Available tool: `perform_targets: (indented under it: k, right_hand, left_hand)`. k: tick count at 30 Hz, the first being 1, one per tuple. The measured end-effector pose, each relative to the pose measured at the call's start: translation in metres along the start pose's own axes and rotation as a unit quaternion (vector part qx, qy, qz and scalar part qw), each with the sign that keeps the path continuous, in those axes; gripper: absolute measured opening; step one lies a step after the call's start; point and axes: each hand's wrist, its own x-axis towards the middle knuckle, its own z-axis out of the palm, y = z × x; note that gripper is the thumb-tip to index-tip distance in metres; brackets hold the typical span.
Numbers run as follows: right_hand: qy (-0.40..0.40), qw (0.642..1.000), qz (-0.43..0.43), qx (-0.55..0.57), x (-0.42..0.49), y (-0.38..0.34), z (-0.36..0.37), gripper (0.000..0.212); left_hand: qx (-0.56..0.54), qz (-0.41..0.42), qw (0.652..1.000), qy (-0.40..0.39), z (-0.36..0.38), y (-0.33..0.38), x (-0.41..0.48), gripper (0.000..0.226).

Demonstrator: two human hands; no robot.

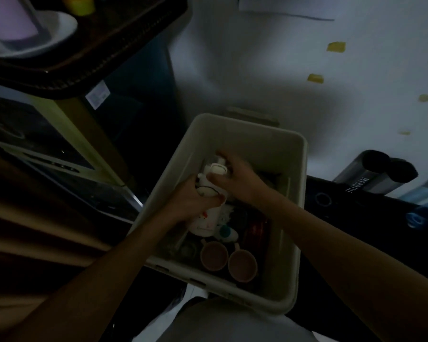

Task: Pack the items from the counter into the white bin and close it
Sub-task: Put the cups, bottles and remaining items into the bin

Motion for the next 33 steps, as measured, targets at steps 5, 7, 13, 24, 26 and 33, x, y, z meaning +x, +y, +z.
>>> perform_targets:
  k: [5, 7, 13, 24, 26, 33]
  right_hand:
    - [-0.011, 0.999, 0.032, 0.006, -0.012, 0.014, 0.024, 0.055]
    - [-0.024, 0.999, 0.035, 0.028, -0.016, 0.019, 0.033, 0.054]
    - [-0.056, 0.992, 0.075, 0.082, -0.025, 0.036, 0.049, 0.057]
    - [-0.061, 0.982, 0.146, 0.104, -0.022, 0.064, 0.070, 0.048]
    - [-0.063, 0.982, 0.144, 0.101, -0.020, 0.062, 0.072, 0.047]
    - [-0.048, 0.983, 0.132, 0.120, -0.022, 0.061, 0.079, 0.040]
  left_hand:
    - [0.028, -0.040, 0.998, -0.027, 0.004, -0.024, -0.006, 0.046]
    - [0.051, -0.020, 0.998, -0.043, 0.004, -0.034, -0.007, 0.041]
    - [0.111, -0.017, 0.988, -0.107, 0.006, -0.057, 0.000, 0.064]
    - [0.199, 0.004, 0.976, -0.083, 0.006, -0.055, -0.009, 0.078]
    - [0.210, 0.011, 0.974, -0.086, 0.006, -0.055, -0.010, 0.078]
    - [0.282, 0.034, 0.956, -0.071, 0.007, -0.055, -0.009, 0.084]
